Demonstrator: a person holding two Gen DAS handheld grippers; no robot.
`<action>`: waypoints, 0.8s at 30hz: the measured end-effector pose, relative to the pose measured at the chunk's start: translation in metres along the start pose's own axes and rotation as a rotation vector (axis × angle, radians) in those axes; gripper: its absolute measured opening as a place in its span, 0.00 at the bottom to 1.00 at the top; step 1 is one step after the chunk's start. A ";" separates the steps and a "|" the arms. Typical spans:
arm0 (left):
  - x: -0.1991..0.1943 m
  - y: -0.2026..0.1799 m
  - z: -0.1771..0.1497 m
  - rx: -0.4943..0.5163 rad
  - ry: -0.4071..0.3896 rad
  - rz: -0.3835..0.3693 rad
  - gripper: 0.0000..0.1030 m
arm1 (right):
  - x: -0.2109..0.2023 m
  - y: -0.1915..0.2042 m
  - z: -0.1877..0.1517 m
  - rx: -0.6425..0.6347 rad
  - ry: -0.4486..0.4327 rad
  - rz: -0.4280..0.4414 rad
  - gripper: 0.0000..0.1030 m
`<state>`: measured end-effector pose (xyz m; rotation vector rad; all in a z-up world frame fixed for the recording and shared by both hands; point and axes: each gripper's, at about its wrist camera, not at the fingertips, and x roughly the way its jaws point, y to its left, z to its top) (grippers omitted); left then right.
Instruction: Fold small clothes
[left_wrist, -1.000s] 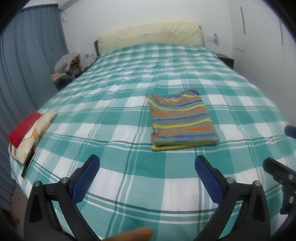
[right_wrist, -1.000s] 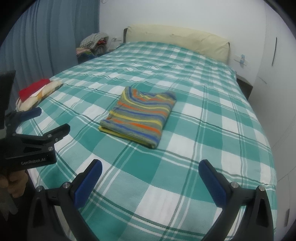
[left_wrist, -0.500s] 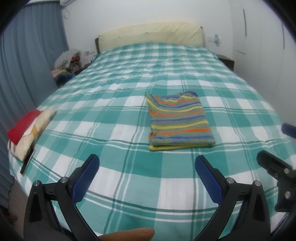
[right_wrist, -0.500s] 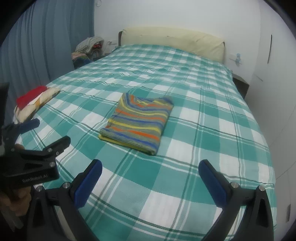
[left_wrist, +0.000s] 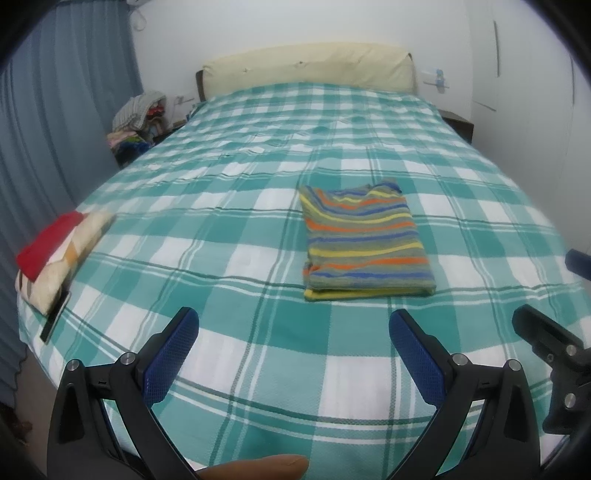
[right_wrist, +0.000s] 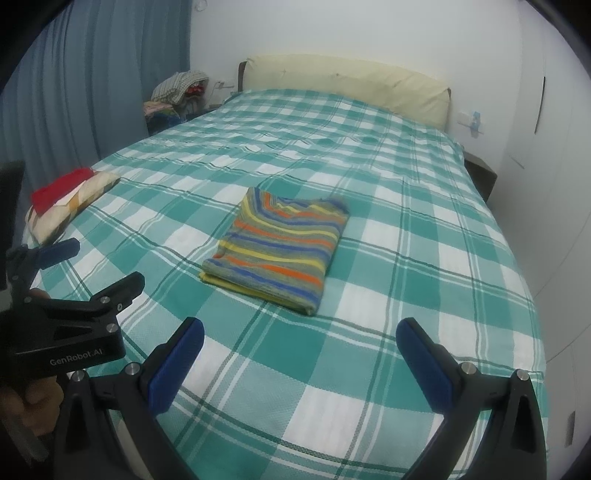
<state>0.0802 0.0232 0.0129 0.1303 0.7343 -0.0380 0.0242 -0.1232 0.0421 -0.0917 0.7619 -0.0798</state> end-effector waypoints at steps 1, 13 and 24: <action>0.000 0.001 -0.001 -0.001 0.000 0.002 1.00 | 0.000 0.000 0.000 -0.001 -0.001 -0.001 1.00; -0.001 0.004 0.000 -0.002 0.017 -0.009 1.00 | 0.005 0.004 -0.002 -0.011 0.018 -0.009 1.00; 0.000 0.006 -0.001 -0.024 0.025 -0.085 1.00 | 0.005 0.002 -0.005 -0.001 0.026 -0.014 0.99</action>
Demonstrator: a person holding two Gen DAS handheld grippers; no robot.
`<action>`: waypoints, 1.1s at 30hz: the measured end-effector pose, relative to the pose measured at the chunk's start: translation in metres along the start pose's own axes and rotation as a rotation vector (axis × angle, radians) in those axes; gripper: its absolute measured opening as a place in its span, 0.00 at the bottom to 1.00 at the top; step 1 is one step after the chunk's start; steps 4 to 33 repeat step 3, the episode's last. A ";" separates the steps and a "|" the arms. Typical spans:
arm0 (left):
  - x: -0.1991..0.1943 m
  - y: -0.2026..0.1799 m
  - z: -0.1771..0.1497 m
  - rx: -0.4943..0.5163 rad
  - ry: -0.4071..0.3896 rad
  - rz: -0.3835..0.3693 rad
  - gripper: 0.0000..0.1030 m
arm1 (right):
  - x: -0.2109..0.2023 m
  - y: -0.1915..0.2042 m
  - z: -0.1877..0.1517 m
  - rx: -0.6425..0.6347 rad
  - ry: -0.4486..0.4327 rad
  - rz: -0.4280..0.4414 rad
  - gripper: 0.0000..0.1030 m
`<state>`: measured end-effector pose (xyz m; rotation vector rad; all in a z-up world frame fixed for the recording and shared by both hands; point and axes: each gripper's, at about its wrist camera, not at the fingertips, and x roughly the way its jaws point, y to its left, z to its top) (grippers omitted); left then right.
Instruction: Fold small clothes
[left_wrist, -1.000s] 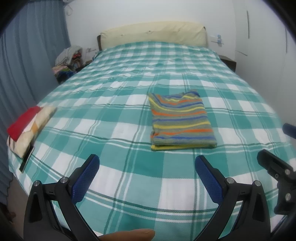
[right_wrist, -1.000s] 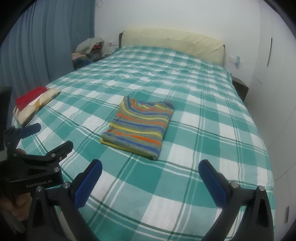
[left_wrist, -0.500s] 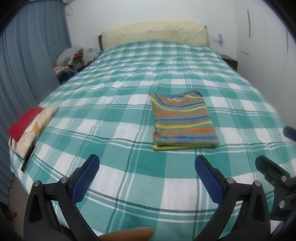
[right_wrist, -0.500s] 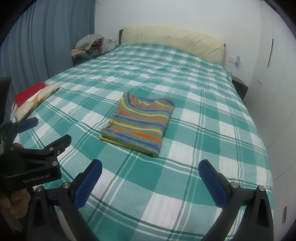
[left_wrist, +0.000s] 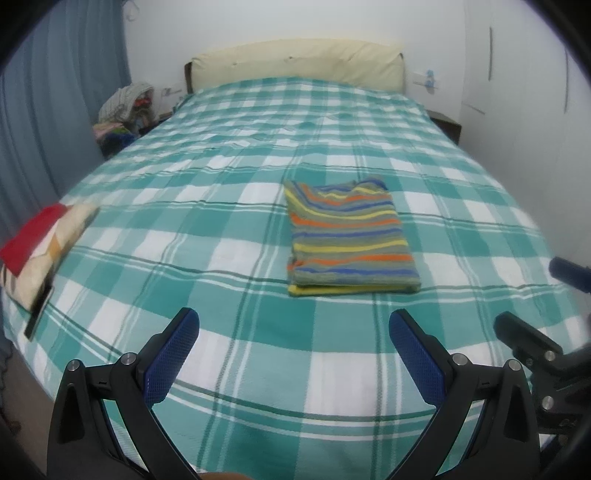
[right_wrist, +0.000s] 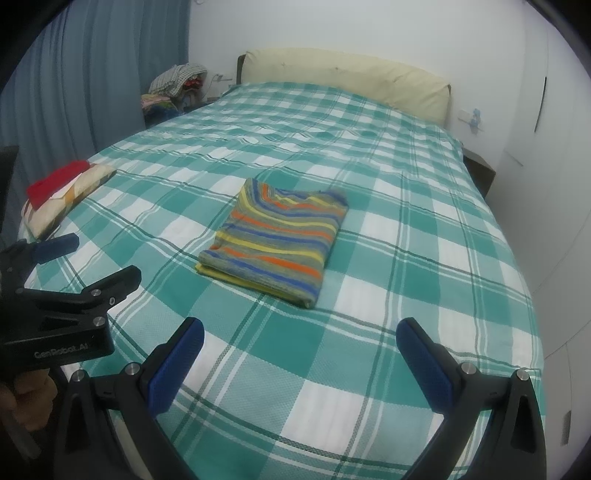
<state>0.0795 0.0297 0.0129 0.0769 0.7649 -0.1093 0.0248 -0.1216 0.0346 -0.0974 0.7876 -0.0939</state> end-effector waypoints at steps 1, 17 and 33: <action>-0.001 -0.001 0.000 0.002 -0.004 -0.001 1.00 | 0.000 0.000 0.000 0.001 0.001 0.002 1.00; -0.002 -0.003 -0.001 0.004 -0.016 0.014 1.00 | 0.000 -0.001 0.000 0.002 0.002 0.002 1.00; -0.002 -0.003 -0.001 0.004 -0.016 0.014 1.00 | 0.000 -0.001 0.000 0.002 0.002 0.002 1.00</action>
